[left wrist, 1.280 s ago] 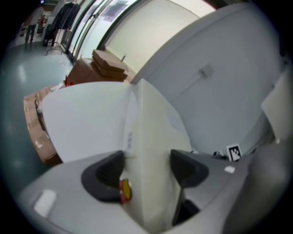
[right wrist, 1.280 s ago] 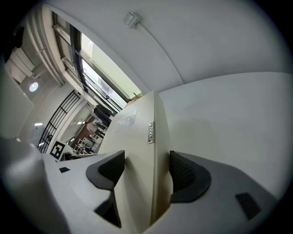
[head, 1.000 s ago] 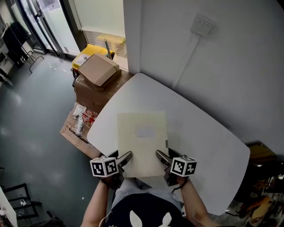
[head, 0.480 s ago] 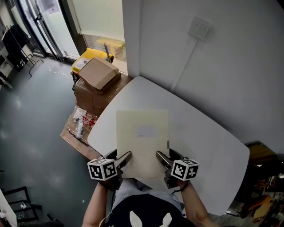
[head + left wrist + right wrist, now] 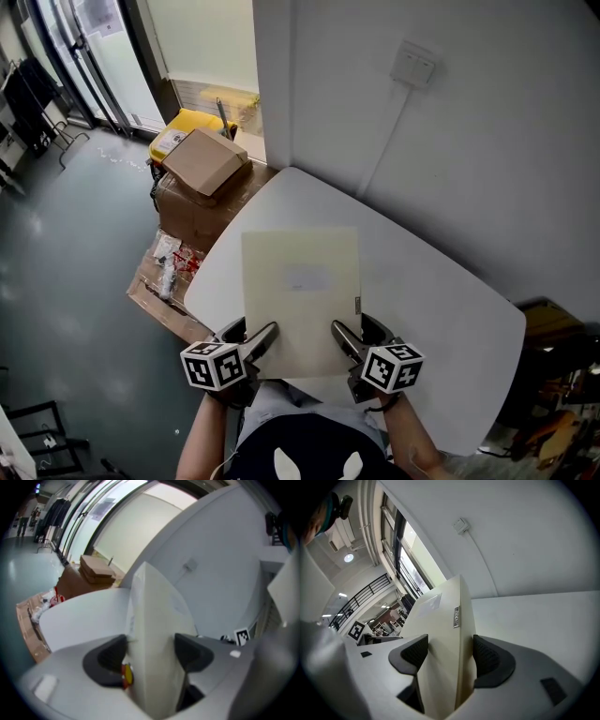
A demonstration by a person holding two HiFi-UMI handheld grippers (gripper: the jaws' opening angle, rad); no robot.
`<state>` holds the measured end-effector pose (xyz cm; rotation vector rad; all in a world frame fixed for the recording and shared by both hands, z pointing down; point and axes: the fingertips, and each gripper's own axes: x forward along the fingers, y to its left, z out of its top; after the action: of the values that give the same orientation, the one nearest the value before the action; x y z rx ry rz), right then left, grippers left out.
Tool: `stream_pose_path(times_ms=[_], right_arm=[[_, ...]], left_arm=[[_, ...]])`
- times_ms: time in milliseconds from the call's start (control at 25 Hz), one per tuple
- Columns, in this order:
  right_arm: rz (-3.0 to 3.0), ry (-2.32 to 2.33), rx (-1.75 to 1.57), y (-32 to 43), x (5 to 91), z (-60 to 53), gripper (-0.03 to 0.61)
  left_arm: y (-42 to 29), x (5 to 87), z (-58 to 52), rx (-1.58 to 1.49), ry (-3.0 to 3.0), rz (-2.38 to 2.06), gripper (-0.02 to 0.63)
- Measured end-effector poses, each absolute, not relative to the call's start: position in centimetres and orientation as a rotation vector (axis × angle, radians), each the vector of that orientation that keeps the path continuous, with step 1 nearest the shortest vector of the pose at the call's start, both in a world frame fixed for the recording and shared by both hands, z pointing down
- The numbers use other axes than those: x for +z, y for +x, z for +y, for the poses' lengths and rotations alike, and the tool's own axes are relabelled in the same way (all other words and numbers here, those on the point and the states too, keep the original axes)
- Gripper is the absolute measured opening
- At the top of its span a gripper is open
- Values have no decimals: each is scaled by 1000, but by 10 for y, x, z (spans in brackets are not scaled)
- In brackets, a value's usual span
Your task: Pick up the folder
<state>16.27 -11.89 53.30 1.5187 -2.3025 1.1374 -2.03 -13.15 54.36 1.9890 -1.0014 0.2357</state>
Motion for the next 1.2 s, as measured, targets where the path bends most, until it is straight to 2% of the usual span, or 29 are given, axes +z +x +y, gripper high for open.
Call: stream_pose_path(times_ms=[680, 1200], right_arm=[[-2399, 1611, 966, 164, 476, -125, 303], [-2388, 1627, 929, 164, 466, -119, 298]], left_arm=[[-19, 491, -143, 158, 2116, -1020, 319], [-18, 482, -138, 145, 2125, -1023, 319]])
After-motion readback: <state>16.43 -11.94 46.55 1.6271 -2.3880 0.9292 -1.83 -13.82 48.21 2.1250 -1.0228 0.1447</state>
